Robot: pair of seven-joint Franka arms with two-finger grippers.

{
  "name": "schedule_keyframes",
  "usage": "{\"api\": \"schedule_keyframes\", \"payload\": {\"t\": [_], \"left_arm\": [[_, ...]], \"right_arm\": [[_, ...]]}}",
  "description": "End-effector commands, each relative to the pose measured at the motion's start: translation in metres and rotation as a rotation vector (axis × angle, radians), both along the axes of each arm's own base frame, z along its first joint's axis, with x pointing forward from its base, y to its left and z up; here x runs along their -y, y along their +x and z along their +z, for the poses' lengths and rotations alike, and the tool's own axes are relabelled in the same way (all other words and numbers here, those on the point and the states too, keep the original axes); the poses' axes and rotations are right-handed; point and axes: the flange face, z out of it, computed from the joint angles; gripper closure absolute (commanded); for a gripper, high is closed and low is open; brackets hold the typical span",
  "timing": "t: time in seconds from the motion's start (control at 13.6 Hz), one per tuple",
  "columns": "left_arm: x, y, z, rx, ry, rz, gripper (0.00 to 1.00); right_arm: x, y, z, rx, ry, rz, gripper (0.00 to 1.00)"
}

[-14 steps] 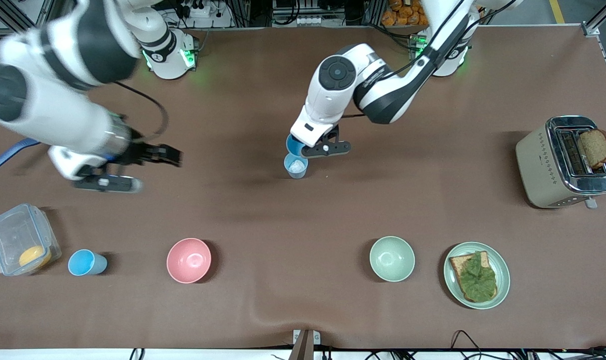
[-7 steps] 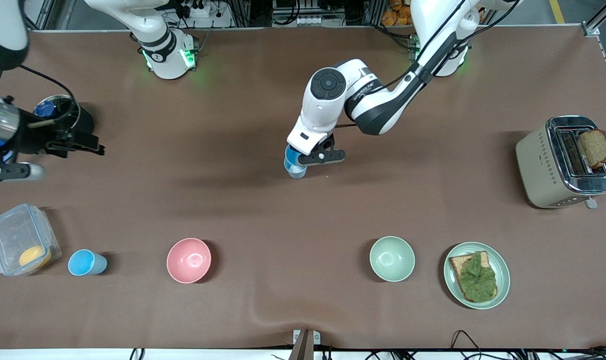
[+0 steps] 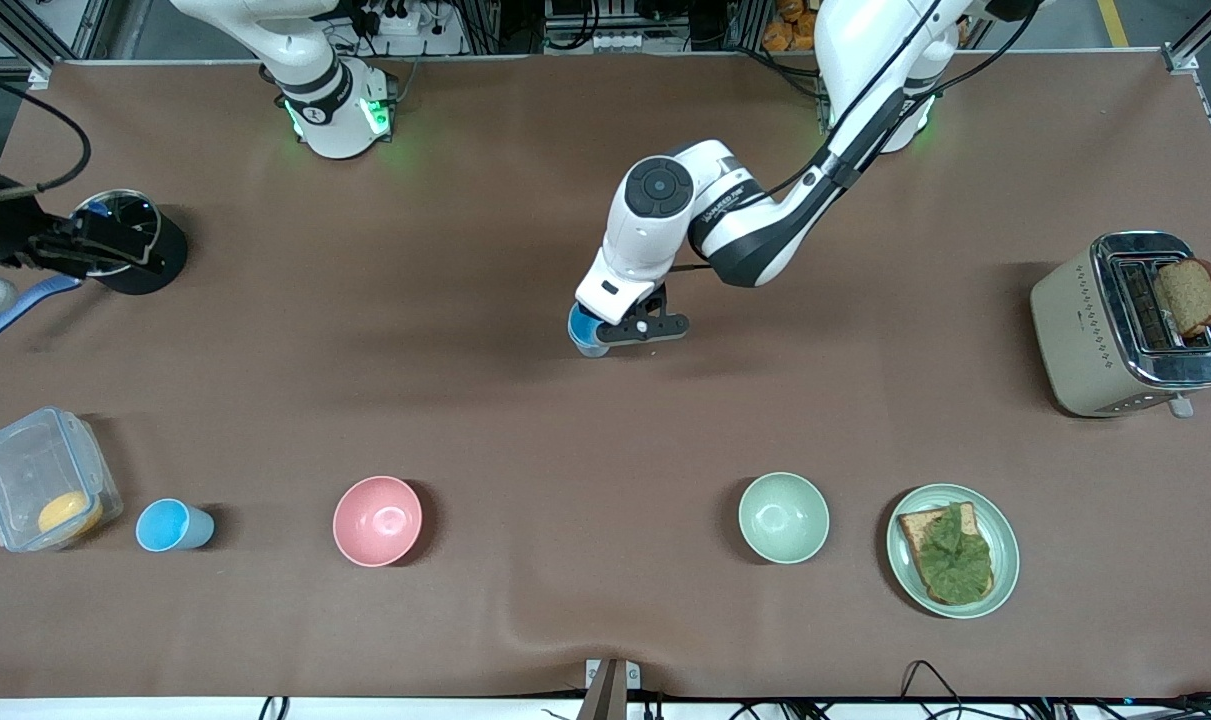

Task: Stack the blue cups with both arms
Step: 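Open the left gripper to release the stacked cup and lift away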

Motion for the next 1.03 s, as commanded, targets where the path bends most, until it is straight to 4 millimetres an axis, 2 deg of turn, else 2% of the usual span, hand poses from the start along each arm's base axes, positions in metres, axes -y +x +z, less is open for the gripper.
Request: {"api": "schedule_keyframes", "payload": {"t": [0.0,0.07,0.15,0.29,0.44,0.59,0.66,0.81,0.96], "left_arm": [[-0.004,0.011,0.007,0.026,-0.007,0.037,0.0],[-0.005,0.015,0.018,0.041,-0.017,0.051,0.0],[-0.012,0.022,0.04,0.064,-0.02,0.097,0.0],[-0.059,0.053,0.09,0.118,0.014,0.163,0.0],[-0.103,0.066,0.137,0.148,0.069,0.213,0.0],[-0.145,0.07,0.174,0.145,0.147,0.253,0.0],[-0.173,0.078,0.189,0.135,0.177,0.269,0.0],[-0.217,0.087,0.214,0.127,0.192,0.185,0.0],[-0.26,0.102,0.232,0.145,0.191,0.094,0.0]], "right_arm": [[0.0,-0.008,0.004,0.02,-0.025,0.005,0.0],[0.0,-0.007,0.004,0.021,-0.035,0.007,0.0],[-0.002,-0.006,0.007,0.029,-0.037,0.011,0.0],[-0.005,-0.006,0.013,0.038,-0.034,0.016,0.0],[-0.01,-0.008,0.03,0.066,-0.036,0.027,0.0],[-0.027,-0.013,0.034,0.056,-0.133,0.077,0.0],[-0.037,-0.016,0.033,0.044,-0.2,0.105,0.0],[-0.025,-0.017,0.031,0.022,-0.214,0.09,0.0],[-0.024,-0.016,0.027,0.014,-0.212,0.088,0.0]]}}
